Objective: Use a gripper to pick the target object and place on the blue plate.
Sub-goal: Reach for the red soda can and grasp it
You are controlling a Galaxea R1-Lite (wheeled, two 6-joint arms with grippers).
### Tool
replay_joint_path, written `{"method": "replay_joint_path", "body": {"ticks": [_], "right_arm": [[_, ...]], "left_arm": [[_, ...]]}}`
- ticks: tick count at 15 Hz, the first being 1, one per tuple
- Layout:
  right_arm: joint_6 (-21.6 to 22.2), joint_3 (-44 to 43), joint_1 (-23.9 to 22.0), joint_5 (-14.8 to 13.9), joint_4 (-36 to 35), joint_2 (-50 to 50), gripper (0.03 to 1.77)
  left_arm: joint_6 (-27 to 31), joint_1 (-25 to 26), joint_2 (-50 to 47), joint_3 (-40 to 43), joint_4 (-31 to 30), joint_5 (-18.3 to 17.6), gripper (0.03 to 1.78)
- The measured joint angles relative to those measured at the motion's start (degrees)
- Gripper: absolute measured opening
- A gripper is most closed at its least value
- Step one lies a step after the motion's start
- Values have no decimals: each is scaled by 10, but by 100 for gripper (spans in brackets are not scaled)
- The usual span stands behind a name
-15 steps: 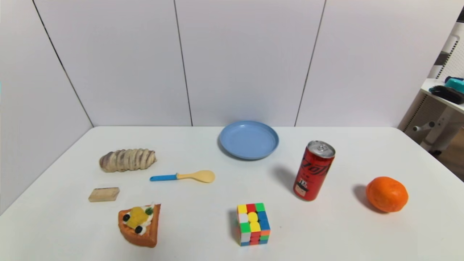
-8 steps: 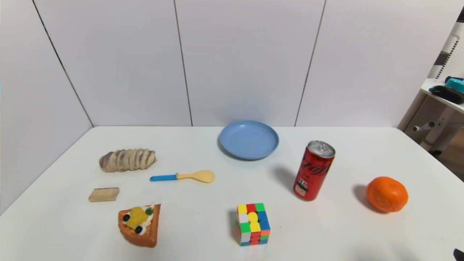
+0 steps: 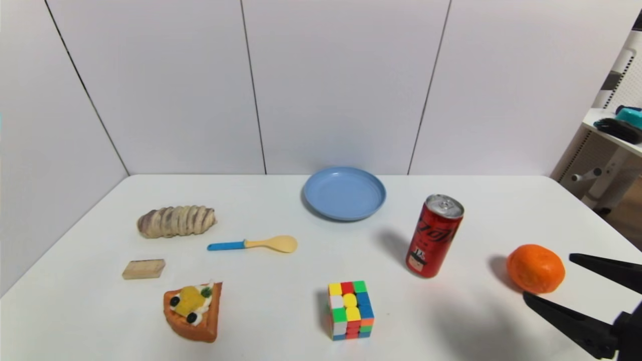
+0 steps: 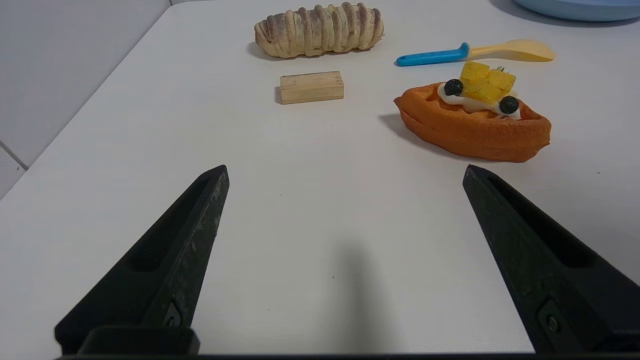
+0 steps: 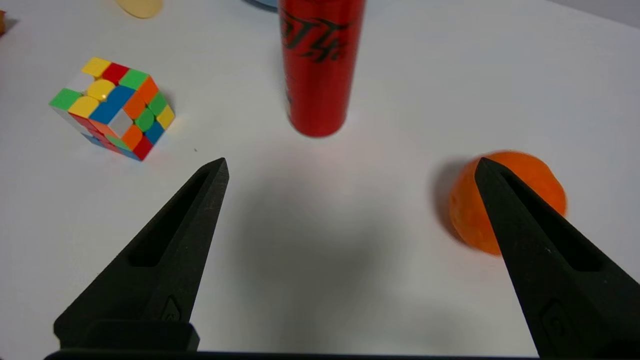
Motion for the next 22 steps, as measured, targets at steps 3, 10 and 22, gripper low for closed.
{"method": "replay_joint_path", "body": {"ticks": [3, 10, 22], "right_arm": [[4, 33, 49, -3, -141, 64, 170], [7, 53, 64, -6, -303, 184, 170], [8, 76, 39, -7, -561, 376, 170]], "left_arm": [[0, 0, 0, 0, 0, 0, 169], [0, 0, 0, 0, 0, 0, 169], [0, 0, 0, 0, 0, 0, 169]]}}
